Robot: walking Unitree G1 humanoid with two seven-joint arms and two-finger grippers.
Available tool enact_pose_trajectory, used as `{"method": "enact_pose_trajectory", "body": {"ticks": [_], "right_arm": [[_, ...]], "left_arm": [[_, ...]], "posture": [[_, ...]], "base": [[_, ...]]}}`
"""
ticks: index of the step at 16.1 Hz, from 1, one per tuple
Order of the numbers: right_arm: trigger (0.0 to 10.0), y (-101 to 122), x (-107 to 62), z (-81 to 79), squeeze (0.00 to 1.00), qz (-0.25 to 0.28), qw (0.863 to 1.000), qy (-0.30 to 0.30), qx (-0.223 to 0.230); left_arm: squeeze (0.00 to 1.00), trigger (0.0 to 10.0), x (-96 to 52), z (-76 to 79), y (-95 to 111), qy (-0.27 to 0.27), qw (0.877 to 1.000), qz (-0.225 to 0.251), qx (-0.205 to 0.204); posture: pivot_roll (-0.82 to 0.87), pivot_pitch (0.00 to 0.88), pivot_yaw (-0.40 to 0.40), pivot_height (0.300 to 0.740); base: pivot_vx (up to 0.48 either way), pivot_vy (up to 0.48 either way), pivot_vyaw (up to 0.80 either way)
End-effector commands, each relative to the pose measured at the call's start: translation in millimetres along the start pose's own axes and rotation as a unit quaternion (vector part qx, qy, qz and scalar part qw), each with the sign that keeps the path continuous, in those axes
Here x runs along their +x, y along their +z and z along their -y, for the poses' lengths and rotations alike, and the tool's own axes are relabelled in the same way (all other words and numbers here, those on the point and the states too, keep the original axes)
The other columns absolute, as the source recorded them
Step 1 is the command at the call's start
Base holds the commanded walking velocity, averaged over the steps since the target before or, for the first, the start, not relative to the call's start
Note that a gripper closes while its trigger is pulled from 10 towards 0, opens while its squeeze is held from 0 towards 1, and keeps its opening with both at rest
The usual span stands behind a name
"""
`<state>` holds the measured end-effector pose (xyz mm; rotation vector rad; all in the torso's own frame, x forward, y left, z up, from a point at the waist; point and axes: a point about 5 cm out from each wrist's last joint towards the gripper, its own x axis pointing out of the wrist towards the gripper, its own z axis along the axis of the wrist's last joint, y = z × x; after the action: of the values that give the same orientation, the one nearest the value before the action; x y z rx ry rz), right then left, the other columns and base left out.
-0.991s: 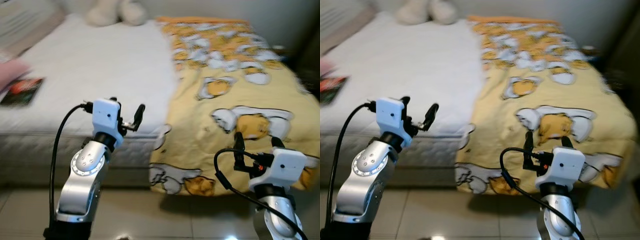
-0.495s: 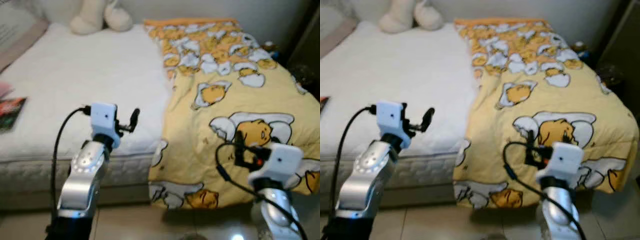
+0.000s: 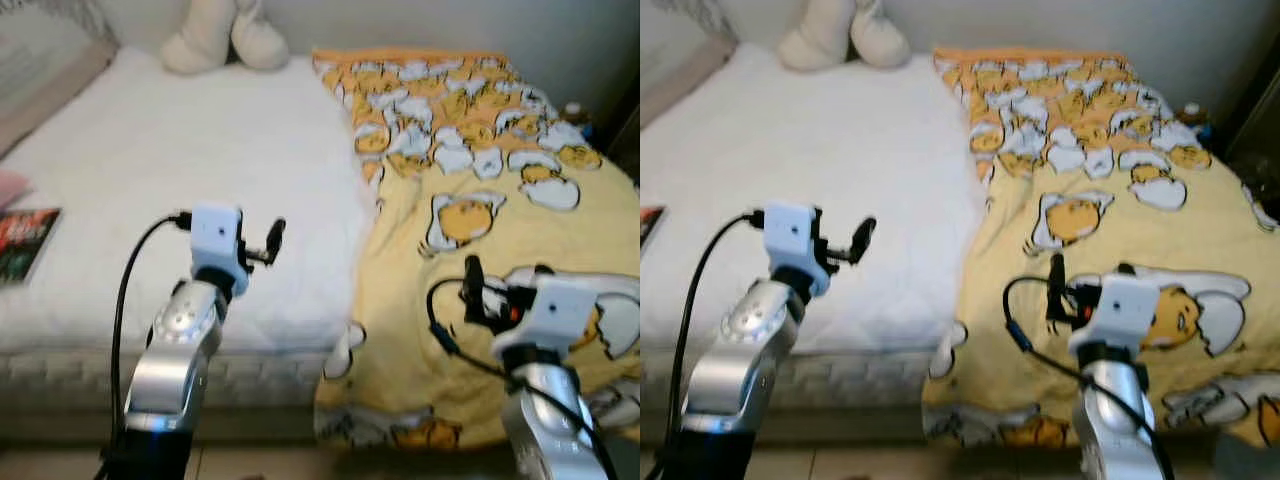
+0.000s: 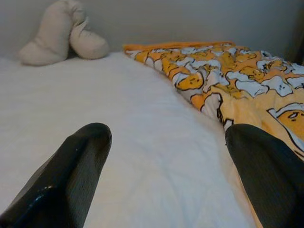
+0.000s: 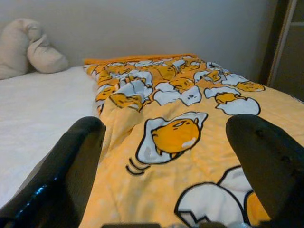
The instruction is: Clean up the room
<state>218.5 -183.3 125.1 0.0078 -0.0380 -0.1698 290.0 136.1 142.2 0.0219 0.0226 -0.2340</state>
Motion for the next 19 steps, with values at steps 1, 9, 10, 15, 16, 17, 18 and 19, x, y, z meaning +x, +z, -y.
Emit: {"method": "enact_pose_trajectory", "body": {"ticks": [1,9,10,15,16,17,18,19], "right_arm": [[10.0,-5,1.8,6.6,0.0,-0.015,1.0,-0.01,0.0],[10.0,-24,61.2,-1.3,0.0,-0.066,0.997,0.009,0.025],[10.0,-29,73.4,-5.3,0.0,-0.078,0.996,0.011,0.036],[10.0,-42,120.4,-11.2,0.0,-0.122,0.991,-0.007,0.052],[10.0,-46,126.9,-13.2,0.0,-0.133,0.99,-0.009,0.056],[10.0,-48,130.4,-14.8,0.0,-0.139,0.988,-0.009,0.06],[10.0,-49,131.7,-15.6,0.0,-0.144,0.988,-0.009,0.06],[10.0,-58,130.6,-15.9,0.0,-0.176,0.982,-0.018,0.07]], "left_arm": [[0.0,10.0,3.1,9.7,3,-0.019,1.0,0.006,0.003],[0.0,10.0,-12.9,4.9,11,-0.01,1.0,-0.003,0.026],[0.0,10.0,-19.3,1.5,14,-0.011,0.999,-0.004,0.037],[0.0,10.0,-50.3,-14.0,18,0.013,0.998,-0.034,0.058],[0.0,10.0,-57.7,-12.5,18,0.016,0.997,-0.042,0.057],[0.0,10.0,-62.3,-11.1,19,0.017,0.997,-0.046,0.056],[0.0,10.0,-63.7,-10.7,19,0.018,0.997,-0.048,0.055],[0.0,10.0,-67.7,-11.0,20,0.022,0.997,-0.052,0.053]], "posture": [[-0.12,0.0,0.019,0.714],[0.0,0.036,0.035,0.714],[0.03,0.061,0.04,0.714],[0.16,0.161,0.035,0.714],[0.18,0.174,0.031,0.714],[0.19,0.185,0.028,0.714],[0.19,0.185,0.028,0.714],[0.2,0.2,0.025,0.714]], "base": [[0.465,0.0,0.0],[0.116,0.0,0.0],[0.0,0.0,0.0],[0.0,0.0,0.0],[0.0,0.0,0.0],[0.0,0.0,0.0],[0.0,0.0,0.0],[0.0,0.0,0.0]]}}
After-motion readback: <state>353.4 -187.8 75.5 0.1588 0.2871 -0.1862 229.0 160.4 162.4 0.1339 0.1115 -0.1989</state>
